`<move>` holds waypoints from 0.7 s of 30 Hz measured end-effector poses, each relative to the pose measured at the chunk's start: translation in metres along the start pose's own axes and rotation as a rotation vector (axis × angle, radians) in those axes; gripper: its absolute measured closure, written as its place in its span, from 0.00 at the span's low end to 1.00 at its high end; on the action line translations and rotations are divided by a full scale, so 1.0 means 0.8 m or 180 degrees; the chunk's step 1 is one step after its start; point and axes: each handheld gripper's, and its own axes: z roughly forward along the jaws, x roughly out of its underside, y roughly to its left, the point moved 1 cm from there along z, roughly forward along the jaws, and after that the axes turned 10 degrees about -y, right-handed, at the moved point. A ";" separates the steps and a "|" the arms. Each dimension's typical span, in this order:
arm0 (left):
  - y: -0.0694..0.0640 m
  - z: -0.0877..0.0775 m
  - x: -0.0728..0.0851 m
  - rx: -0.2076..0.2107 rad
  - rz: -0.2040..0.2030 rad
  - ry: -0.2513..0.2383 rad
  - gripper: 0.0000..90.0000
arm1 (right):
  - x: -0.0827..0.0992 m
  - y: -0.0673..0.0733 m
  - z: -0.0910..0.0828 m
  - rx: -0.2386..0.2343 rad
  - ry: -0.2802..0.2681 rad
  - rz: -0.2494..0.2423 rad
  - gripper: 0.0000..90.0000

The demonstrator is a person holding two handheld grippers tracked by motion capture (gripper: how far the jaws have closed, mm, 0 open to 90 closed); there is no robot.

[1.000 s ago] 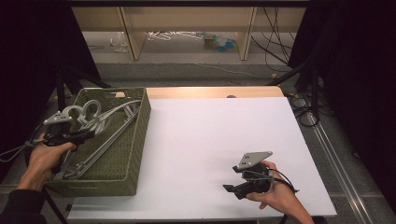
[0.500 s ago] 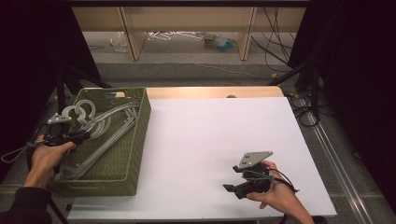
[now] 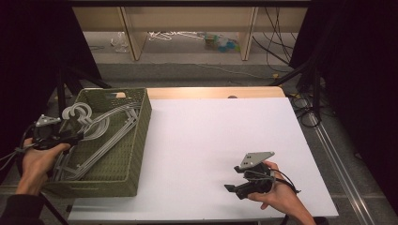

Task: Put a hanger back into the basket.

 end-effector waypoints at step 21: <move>-0.119 -0.049 -0.016 0.1063 -0.0070 -0.0797 0.35 | -0.002 -0.003 -0.004 0.0064 -0.0027 0.0058 0.32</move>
